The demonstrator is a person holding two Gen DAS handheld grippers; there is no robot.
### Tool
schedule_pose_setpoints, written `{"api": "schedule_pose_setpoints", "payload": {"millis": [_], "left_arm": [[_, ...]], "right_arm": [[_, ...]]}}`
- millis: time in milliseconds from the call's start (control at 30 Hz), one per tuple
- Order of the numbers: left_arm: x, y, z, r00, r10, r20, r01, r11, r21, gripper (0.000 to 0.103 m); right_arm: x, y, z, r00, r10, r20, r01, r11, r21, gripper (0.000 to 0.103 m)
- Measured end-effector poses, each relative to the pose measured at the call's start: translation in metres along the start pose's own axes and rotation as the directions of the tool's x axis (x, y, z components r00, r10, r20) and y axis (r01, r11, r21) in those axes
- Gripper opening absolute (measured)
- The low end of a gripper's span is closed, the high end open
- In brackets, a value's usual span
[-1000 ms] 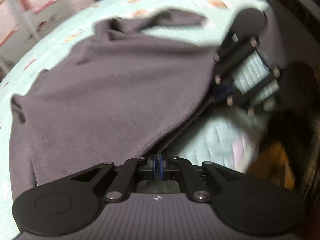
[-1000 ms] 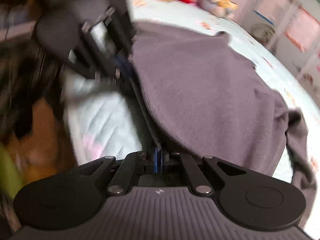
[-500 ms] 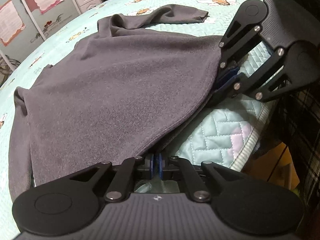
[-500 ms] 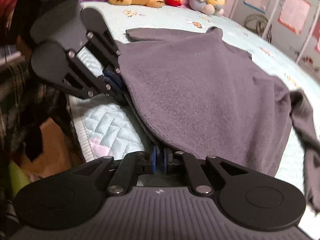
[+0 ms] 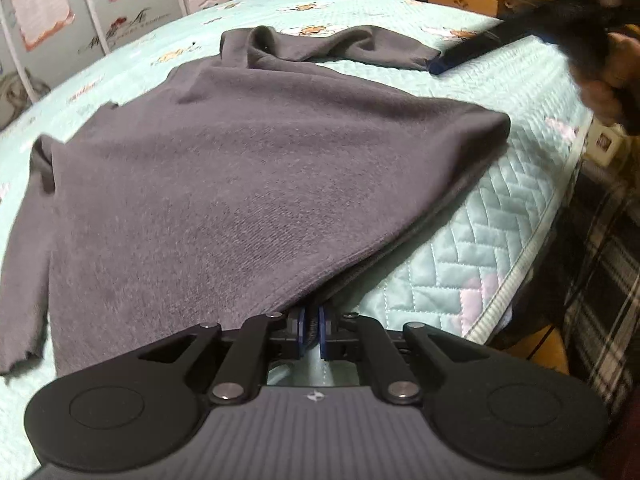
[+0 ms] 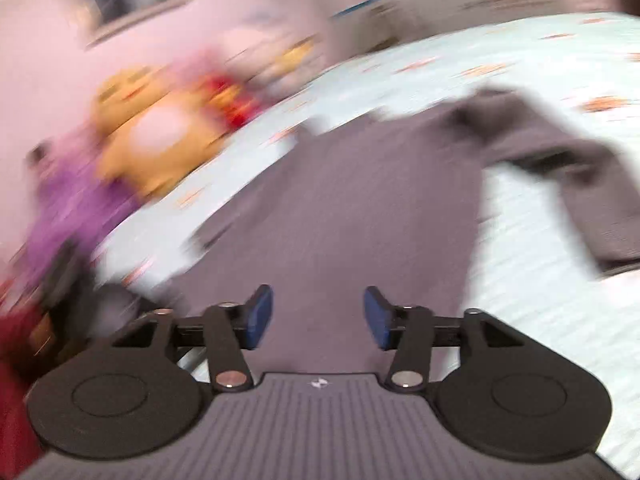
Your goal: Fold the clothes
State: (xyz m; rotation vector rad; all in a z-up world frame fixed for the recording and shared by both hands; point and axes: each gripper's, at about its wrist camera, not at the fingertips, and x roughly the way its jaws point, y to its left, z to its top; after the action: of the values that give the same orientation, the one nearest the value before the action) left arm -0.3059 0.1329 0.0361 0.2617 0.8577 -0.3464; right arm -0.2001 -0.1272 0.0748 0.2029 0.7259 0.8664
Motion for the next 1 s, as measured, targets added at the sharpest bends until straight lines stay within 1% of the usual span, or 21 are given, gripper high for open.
{"api": "schedule_pose_setpoints", "payload": {"millis": [33, 100, 167, 200, 233, 300, 333, 400, 433, 467, 500, 533, 567, 600, 633, 700, 733, 800, 900, 967, 1000], "left_arm": [[0.000, 0.002, 0.000, 1.000, -0.009, -0.001, 0.009, 1.000, -0.010, 0.003], [0.001, 0.005, 0.000, 1.000, -0.027, 0.000, 0.027, 0.999, -0.032, 0.003], [0.001, 0.009, -0.001, 0.999, -0.045, 0.005, 0.045, 0.997, -0.056, 0.004], [0.001, 0.011, -0.002, 0.999, -0.054, 0.010, 0.054, 0.996, -0.068, 0.004], [0.001, 0.013, -0.003, 0.998, -0.062, 0.015, 0.063, 0.995, -0.080, 0.004], [0.001, 0.016, -0.004, 0.997, -0.078, 0.023, 0.080, 0.992, -0.098, 0.005], [0.001, 0.018, -0.005, 0.996, -0.086, 0.027, 0.088, 0.990, -0.106, 0.005], [0.001, 0.023, -0.006, 0.993, -0.110, 0.033, 0.114, 0.985, -0.130, 0.007], [0.001, 0.026, -0.007, 0.992, -0.122, 0.035, 0.126, 0.981, -0.146, 0.008], [0.002, 0.029, -0.007, 0.990, -0.135, 0.036, 0.139, 0.976, -0.165, 0.009], [0.002, 0.031, -0.008, 0.989, -0.143, 0.038, 0.147, 0.973, -0.177, 0.009], [0.003, 0.033, -0.008, 0.988, -0.151, 0.039, 0.155, 0.970, -0.187, 0.009], [0.003, 0.034, -0.008, 0.987, -0.156, 0.039, 0.161, 0.968, -0.195, 0.010], [0.004, 0.036, -0.008, 0.986, -0.162, 0.040, 0.167, 0.965, -0.202, 0.010], [0.004, 0.037, -0.008, 0.985, -0.167, 0.038, 0.171, 0.963, -0.210, 0.010], [0.005, 0.038, -0.006, 0.984, -0.173, 0.031, 0.176, 0.960, -0.220, 0.010], [0.005, 0.038, -0.005, 0.984, -0.175, 0.026, 0.176, 0.959, -0.221, 0.010], [0.005, 0.037, -0.004, 0.985, -0.169, 0.017, 0.169, 0.961, -0.217, 0.010], [0.005, 0.035, -0.003, 0.987, -0.162, 0.006, 0.159, 0.964, -0.214, 0.010], [0.006, 0.037, -0.003, 0.986, -0.165, 0.007, 0.162, 0.961, -0.224, 0.010], [0.006, 0.038, -0.003, 0.986, -0.167, 0.007, 0.165, 0.959, -0.229, 0.011]], "right_arm": [[0.003, -0.009, 0.006, 0.998, -0.052, 0.032, 0.051, 0.998, 0.029, 0.058], [0.009, -0.030, 0.017, 0.990, -0.103, 0.093, 0.092, 0.989, 0.117, 0.058], [0.018, -0.049, 0.026, 0.978, -0.171, 0.122, 0.146, 0.972, 0.186, 0.059], [0.024, -0.057, 0.031, 0.969, -0.212, 0.128, 0.184, 0.962, 0.201, 0.059], [0.031, -0.062, 0.035, 0.957, -0.261, 0.129, 0.235, 0.954, 0.186, 0.059], [0.044, -0.070, 0.042, 0.924, -0.358, 0.131, 0.340, 0.930, 0.141, 0.059], [0.051, -0.072, 0.046, 0.901, -0.414, 0.131, 0.406, 0.910, 0.080, 0.059], [0.065, -0.076, 0.053, 0.843, -0.520, 0.141, 0.529, 0.847, -0.042, 0.062], [0.072, -0.077, 0.055, 0.804, -0.574, 0.153, 0.592, 0.798, -0.113, 0.064], [0.080, -0.077, 0.054, 0.755, -0.633, 0.171, 0.656, 0.729, -0.197, 0.067], [0.086, -0.079, 0.052, 0.721, -0.669, 0.180, 0.691, 0.679, -0.248, 0.074], [0.088, -0.085, 0.052, 0.709, -0.684, 0.174, 0.702, 0.659, -0.269, 0.075], [0.091, -0.092, 0.052, 0.702, -0.692, 0.168, 0.707, 0.648, -0.283, 0.075], [0.093, -0.098, 0.053, 0.710, -0.685, 0.162, 0.699, 0.658, -0.280, 0.075], [0.096, -0.104, 0.054, 0.722, -0.674, 0.157, 0.687, 0.671, -0.279, 0.075], [0.101, -0.110, 0.058, 0.760, -0.631, 0.155, 0.646, 0.708, -0.284, 0.075], [0.105, -0.111, 0.061, 0.769, -0.619, 0.157, 0.635, 0.714, -0.295, 0.075], [0.113, -0.108, 0.067, 0.765, -0.622, 0.169, 0.638, 0.693, -0.336, 0.075], [0.125, -0.092, 0.072, 0.763, -0.612, 0.209, 0.633, 0.641, -0.434, 0.075], [0.137, -0.077, 0.074, 0.774, -0.589, 0.233, 0.608, 0.589, -0.531, 0.075], [0.144, -0.072, 0.074, 0.783, -0.576, 0.234, 0.590, 0.571, -0.570, 0.075]]}}
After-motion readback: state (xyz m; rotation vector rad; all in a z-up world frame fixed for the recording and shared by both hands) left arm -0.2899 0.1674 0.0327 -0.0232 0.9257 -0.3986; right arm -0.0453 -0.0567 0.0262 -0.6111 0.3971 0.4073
